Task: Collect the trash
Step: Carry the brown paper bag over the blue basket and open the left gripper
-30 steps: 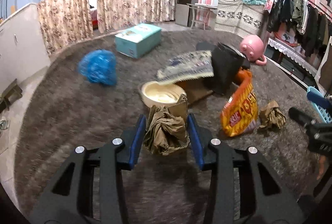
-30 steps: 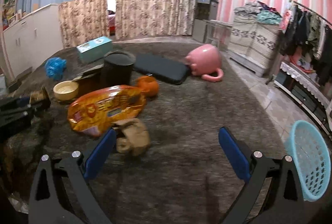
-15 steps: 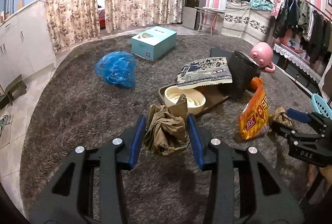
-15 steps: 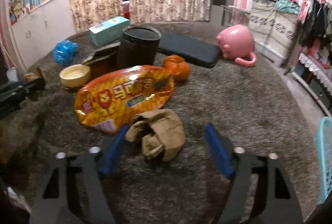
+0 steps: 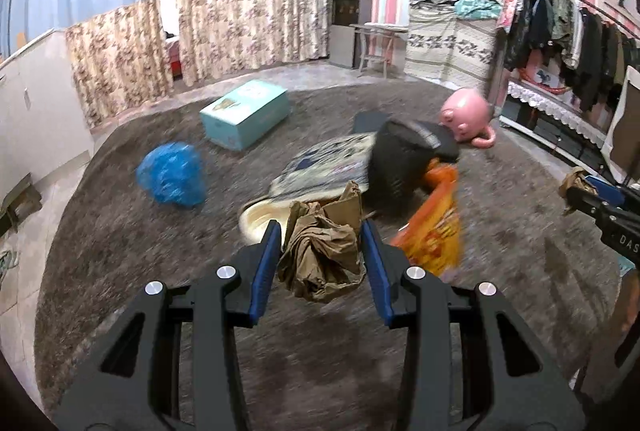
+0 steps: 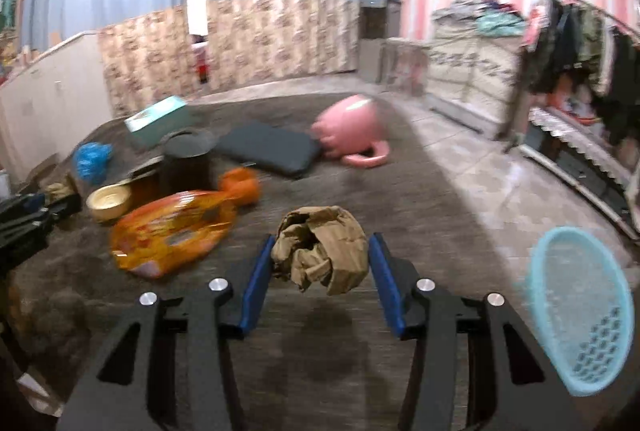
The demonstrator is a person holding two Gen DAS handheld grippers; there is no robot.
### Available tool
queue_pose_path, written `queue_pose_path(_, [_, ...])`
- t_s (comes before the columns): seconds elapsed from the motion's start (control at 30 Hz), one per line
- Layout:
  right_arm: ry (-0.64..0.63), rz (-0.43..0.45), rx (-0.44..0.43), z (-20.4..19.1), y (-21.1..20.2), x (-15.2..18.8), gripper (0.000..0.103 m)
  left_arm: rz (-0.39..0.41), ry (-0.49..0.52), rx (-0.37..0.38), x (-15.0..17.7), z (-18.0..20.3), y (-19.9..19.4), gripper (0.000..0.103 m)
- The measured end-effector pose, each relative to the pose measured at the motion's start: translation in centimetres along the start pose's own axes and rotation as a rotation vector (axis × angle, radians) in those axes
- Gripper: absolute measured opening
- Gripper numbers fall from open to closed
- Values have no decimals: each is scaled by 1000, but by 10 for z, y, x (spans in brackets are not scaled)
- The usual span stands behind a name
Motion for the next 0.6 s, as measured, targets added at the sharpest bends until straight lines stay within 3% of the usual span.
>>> queue_pose_path(0.27, [102, 35, 119, 79, -31, -2, 48, 36, 18, 73, -33, 59, 2, 40])
queue_pose_path(0.6, [285, 76, 292, 173, -67, 9, 49, 127, 99, 229, -82, 179, -7, 40])
Point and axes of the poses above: each gripper's, at about its wrist camera, not at the fingertips, and y roughly the way its jaws point, z to its right, x to its underside, the point moved 10 cm from there along y, roughly the way its jaws point, and after that the axes turned 3 degrees about -x, right-handed, at the moved point
